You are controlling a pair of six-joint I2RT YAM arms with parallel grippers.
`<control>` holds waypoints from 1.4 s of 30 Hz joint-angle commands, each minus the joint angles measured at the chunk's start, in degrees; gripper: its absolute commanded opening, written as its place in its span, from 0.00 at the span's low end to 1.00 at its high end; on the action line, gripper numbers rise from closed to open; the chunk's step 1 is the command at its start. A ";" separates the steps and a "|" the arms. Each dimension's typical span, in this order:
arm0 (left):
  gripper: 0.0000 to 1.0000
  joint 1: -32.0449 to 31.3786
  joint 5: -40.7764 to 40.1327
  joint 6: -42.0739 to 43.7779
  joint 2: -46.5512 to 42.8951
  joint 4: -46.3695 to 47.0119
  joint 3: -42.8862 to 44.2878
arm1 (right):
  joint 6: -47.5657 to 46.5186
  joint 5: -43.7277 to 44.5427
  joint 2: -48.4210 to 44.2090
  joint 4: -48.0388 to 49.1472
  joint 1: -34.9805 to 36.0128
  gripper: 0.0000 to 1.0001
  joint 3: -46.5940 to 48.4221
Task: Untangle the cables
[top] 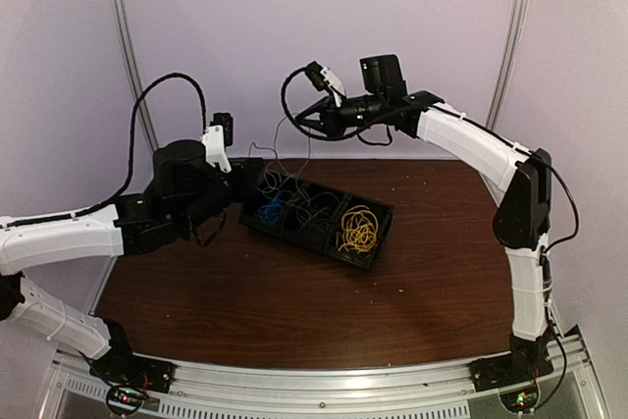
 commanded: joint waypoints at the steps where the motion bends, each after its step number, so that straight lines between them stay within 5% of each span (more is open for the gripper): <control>1: 0.00 0.32 -0.80 0.46 -0.42 1.34 -1.00 | -1.25 0.40 1.98 -0.61 -0.03 0.00 -1.94; 19: 0.00 1.56 1.85 0.80 8.00 2.42 2.12 | -3.67 5.70 5.00 -1.95 -1.53 0.00 -7.30; 33: 0.00 4.71 7.18 -1.31 25.16 20.92 4.48 | -5.63 11.02 10.19 -6.10 -1.53 0.00 -14.13; 42: 0.00 4.96 7.59 -2.59 33.79 23.23 8.32 | -5.91 13.49 9.42 -7.64 -1.76 0.05 -15.17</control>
